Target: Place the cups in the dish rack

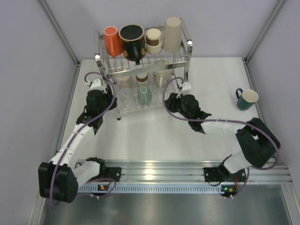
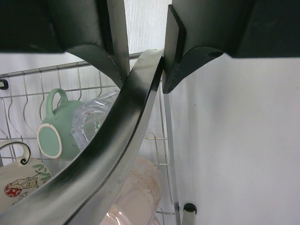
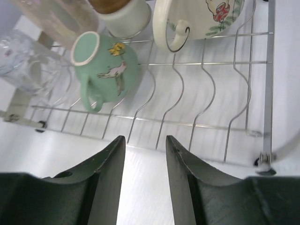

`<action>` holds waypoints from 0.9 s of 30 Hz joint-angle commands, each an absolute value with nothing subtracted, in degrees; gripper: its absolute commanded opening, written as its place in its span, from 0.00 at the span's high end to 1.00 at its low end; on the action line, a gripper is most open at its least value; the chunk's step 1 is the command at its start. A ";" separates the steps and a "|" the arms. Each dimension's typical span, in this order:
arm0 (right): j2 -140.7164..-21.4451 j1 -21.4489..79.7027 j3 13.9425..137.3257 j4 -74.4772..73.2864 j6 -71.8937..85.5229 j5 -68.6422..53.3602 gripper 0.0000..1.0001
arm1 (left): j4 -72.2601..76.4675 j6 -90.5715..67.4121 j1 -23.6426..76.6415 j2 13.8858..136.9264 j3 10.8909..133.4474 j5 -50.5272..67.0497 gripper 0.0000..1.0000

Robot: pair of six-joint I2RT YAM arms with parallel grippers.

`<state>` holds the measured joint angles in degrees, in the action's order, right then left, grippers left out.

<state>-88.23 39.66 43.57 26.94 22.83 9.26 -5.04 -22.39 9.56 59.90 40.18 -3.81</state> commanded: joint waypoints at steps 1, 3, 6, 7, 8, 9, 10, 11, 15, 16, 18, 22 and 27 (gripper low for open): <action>-78.24 41.57 37.63 34.89 28.99 7.73 0.59 | -7.56 -27.86 8.96 57.57 39.99 -2.29 1.00; -74.28 42.19 35.61 33.14 30.84 7.91 0.61 | -7.65 -28.65 9.05 56.52 39.47 -2.02 1.00; -69.36 42.28 32.09 30.95 33.04 8.08 0.66 | -7.82 -29.53 9.05 55.37 38.76 -1.15 1.00; -68.21 42.28 31.82 29.72 34.00 9.22 0.68 | -7.91 -29.62 9.05 55.02 38.41 -0.79 1.00; -66.03 42.28 31.82 27.88 34.71 10.45 0.71 | -8.08 -29.62 9.05 54.76 38.32 -0.62 1.00; -64.96 42.28 32.25 23.51 35.59 11.94 0.72 | -8.43 -29.71 9.05 54.23 38.41 -0.53 1.00; -63.91 42.28 32.52 21.73 36.99 15.00 0.72 | -9.22 -29.62 9.05 53.97 38.50 -0.61 1.00; -62.07 42.10 32.69 20.49 37.09 16.60 0.72 | -9.75 -29.53 9.05 53.70 38.84 -0.79 1.00; -59.15 40.18 35.93 14.42 36.48 20.39 0.71 | -12.12 -29.53 9.05 51.95 39.29 -0.26 1.00; -58.80 37.47 36.47 13.11 36.65 19.09 0.71 | -12.39 -29.53 9.05 51.77 39.20 -0.26 1.00; -57.13 33.77 37.87 12.13 37.18 18.02 0.73 | -13.27 -29.71 9.05 51.59 39.20 -0.53 1.00; -60.97 19.21 42.00 12.39 40.33 4.46 0.77 | -13.27 -30.67 9.05 51.68 38.59 2.00 1.00; -71.61 11.08 53.69 8.44 41.30 -8.50 0.92 | -13.36 -30.50 9.05 51.68 38.06 2.11 1.00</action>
